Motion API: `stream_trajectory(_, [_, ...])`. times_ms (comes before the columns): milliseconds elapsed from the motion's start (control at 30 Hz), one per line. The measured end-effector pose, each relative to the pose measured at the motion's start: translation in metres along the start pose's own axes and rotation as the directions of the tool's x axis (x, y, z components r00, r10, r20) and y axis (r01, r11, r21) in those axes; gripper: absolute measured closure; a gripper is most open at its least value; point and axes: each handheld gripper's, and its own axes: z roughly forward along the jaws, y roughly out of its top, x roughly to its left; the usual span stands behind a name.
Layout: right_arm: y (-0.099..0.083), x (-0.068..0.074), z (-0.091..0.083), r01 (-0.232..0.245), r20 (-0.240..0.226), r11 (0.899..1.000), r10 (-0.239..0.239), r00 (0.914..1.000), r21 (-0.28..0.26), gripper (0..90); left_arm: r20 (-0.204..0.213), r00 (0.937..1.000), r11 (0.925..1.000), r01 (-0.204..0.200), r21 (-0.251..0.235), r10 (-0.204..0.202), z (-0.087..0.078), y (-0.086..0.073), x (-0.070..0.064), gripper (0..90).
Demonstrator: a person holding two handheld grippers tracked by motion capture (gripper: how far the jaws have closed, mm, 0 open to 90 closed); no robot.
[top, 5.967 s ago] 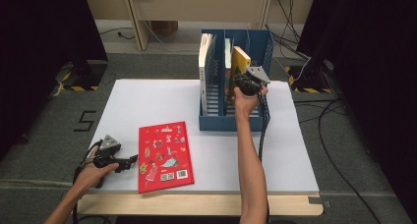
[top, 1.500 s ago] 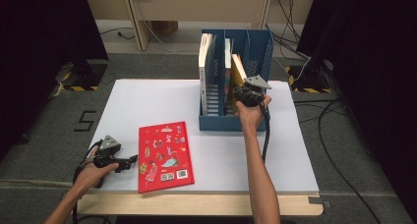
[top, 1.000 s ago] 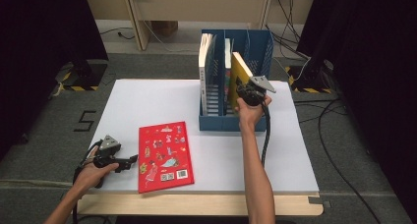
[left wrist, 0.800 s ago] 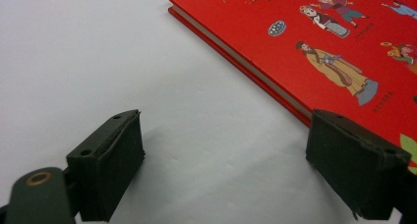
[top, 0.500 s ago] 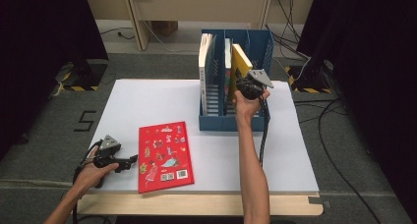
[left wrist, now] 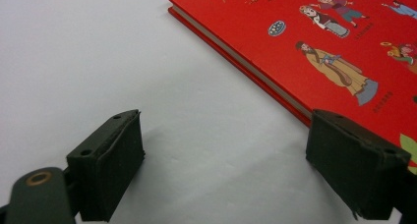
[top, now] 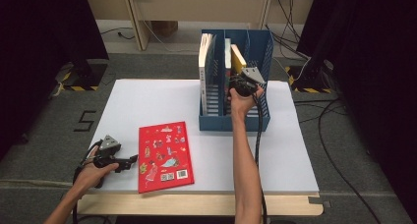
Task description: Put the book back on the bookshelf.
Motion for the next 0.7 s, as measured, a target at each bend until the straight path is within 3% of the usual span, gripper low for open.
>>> stream_trajectory(100, [0.0, 0.001, 0.0, 0.008, -0.003, 1.0, -0.008, 1.0, 0.018, 74.6, 0.0, 1.0, 1.0, 0.0, 0.0, 0.0, 0.0, 0.0, 0.0, 13.0])
stream_trajectory(267, [0.003, 0.002, -0.007, 0.085, -0.014, 0.993, -0.085, 0.9963, 0.078, 74.5, 0.0, 1.0, 1.0, -0.001, 0.0, 0.001, 0.0, 0.0, 0.0, 13.0])
stream_trajectory(500, [0.0, -0.004, -0.015, 0.078, -0.051, 0.992, -0.073, 0.996, 0.097, 73.6, -0.001, 1.0, 1.0, -0.001, -0.001, 0.001, 0.0, 0.0, 0.0, 13.0])
stream_trajectory(700, [0.003, -0.003, -0.022, 0.106, -0.079, 0.987, -0.097, 0.9921, 0.121, 68.2, 0.0, 1.0, 1.0, 0.0, -0.002, 0.0, 0.0, 0.0, 0.0, 13.0])
